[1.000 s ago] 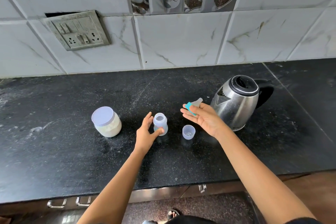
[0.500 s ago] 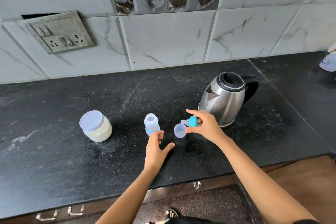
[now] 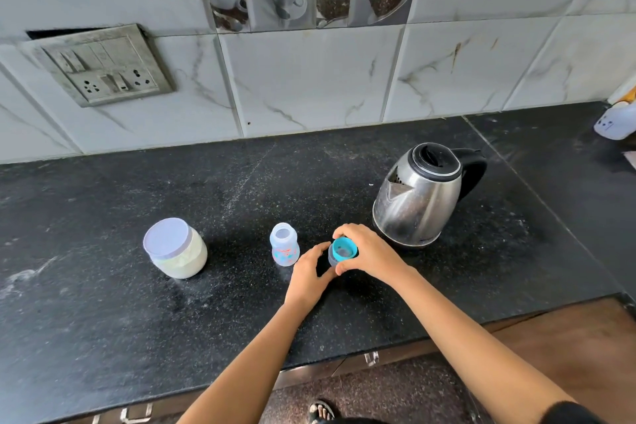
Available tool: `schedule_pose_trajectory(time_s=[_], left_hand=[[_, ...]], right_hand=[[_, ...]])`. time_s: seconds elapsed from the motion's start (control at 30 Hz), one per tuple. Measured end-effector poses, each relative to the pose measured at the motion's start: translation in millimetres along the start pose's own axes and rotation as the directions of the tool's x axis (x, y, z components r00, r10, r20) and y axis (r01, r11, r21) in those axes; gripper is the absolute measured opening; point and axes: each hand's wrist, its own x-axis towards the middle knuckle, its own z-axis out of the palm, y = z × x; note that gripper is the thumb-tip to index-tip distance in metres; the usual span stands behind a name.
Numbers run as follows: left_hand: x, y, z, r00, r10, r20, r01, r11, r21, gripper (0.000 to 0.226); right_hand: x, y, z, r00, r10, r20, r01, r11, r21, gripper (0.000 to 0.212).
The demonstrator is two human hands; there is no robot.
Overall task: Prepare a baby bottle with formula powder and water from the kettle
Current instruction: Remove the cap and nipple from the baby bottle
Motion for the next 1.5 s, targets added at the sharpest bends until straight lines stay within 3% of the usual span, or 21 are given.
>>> schedule_pose_trajectory(time_s=[0.37, 0.6, 0.97, 1.1, 1.23, 1.4, 1.5], left_hand=[[2, -1, -1, 1.0, 0.022, 0.02, -0.022, 0.999, 0.03, 0.04], [0, 2, -2, 0.999, 0.01, 0.031, -0.011, 0.999, 0.044, 0.039], [-7, 4, -2, 1.0, -0.007, 0.003, 0.007, 0.998, 0.065, 0.04], [-20, -2, -8, 0.998, -0.028, -0.052, 0.031, 0.997, 0.065, 0.049], [-39, -16, -23, 0.98, -0.054, -0.19, 0.056, 0.998, 0.006, 0.042], [-60, -34, -54, 0.932, -0.112, -0.345, 0.109, 0.994, -0.029, 0.039], [-74, -42, -78, 0.874, -0.167, -0.457, 0.153, 0.986, -0.069, 0.04]], right_hand=[[-6, 10, 8, 0.999, 0.031, -0.022, -0.028, 0.99, 0.14, 0.045], [-16, 9, 18, 0.99, 0.036, -0.137, -0.001, 0.968, 0.25, 0.047], [-21, 5, 28, 0.986, 0.045, -0.162, 0.005, 0.956, 0.295, 0.057], [-21, -1, 24, 0.949, 0.033, -0.314, 0.07, 0.948, 0.311, 0.047], [-16, -21, 21, 0.892, -0.014, -0.451, 0.181, 0.926, 0.33, 0.042], [5, -73, 27, 0.866, -0.144, -0.479, 0.321, 0.894, 0.312, 0.038], [21, -113, 35, 0.871, -0.268, -0.411, 0.398, 0.876, 0.272, 0.038]])
